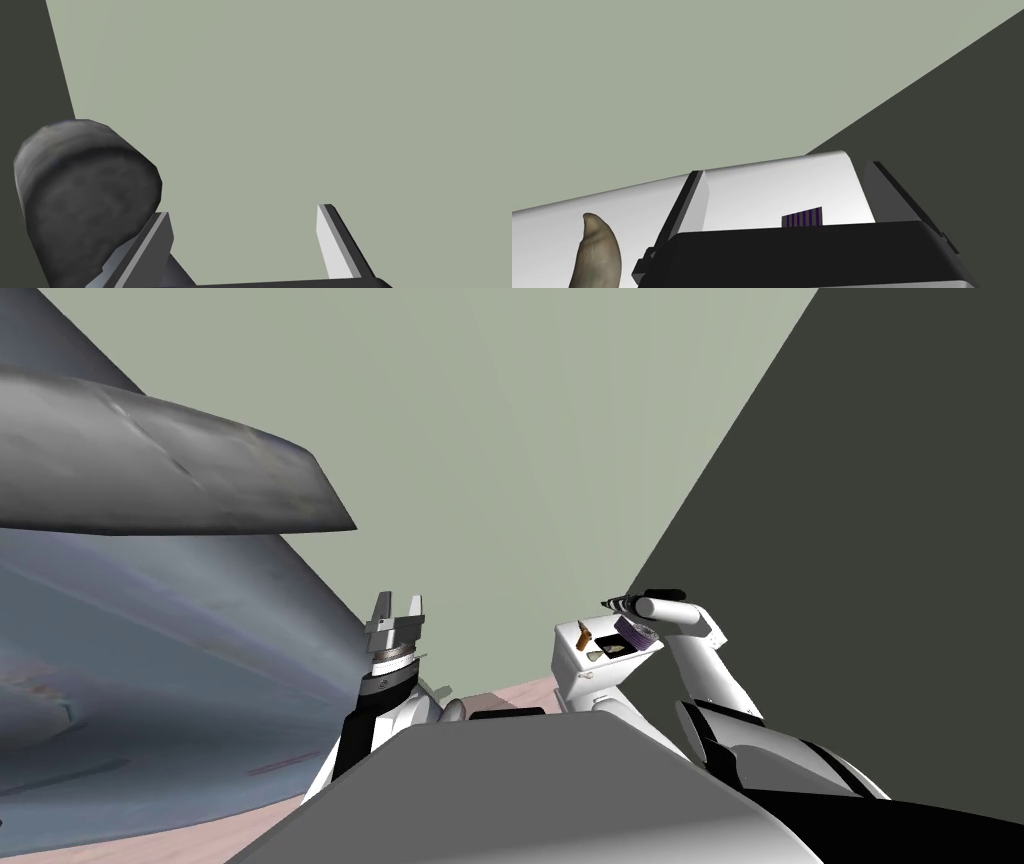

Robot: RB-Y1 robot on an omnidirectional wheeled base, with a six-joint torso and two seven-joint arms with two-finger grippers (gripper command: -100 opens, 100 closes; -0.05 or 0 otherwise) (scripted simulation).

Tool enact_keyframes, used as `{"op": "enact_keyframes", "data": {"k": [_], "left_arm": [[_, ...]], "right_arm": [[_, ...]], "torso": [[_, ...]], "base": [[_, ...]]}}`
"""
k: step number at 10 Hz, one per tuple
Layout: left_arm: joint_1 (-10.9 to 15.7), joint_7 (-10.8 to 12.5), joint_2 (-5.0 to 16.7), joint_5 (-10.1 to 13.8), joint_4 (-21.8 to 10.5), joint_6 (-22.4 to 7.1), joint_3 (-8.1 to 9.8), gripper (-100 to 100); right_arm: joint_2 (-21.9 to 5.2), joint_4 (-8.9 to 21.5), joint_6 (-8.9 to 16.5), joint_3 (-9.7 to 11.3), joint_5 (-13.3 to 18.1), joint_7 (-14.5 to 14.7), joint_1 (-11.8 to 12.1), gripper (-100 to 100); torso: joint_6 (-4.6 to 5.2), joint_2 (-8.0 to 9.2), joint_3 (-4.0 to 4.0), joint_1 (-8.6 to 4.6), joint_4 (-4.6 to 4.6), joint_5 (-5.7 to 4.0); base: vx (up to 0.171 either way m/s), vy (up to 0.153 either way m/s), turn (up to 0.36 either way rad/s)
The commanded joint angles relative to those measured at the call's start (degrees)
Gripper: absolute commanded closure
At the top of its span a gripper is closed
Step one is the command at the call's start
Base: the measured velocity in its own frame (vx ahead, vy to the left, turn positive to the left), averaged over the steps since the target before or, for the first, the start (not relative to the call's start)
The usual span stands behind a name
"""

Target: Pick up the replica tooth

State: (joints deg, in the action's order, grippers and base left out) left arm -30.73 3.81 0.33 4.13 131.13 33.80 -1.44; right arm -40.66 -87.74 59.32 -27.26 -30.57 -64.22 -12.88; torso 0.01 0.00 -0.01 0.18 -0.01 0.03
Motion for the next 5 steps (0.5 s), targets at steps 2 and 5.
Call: {"op": "enact_keyframes", "data": {"k": [2,5], "left_arm": [[0.0,0.0,0.0,0.0,0.0,0.0,0.0,0],[0.0,0.0,0.0,0.0,0.0,0.0,0.0,0]], "right_arm": [[-1.5,4.0,4.0,-0.5,-1.4,-1.0,-1.3,-100],[-3.5,9.0,8.4,-1.2,-3.5,-2.1,-2.5,-100]], "torso": [[0.03,0.01,0.0,-0.02,0.0,-0.01],[0.04,0.03,0.02,0.03,0.0,0.01]], "base": [[0.004,0.041,0.09],[0.002,0.05,0.133]]}}
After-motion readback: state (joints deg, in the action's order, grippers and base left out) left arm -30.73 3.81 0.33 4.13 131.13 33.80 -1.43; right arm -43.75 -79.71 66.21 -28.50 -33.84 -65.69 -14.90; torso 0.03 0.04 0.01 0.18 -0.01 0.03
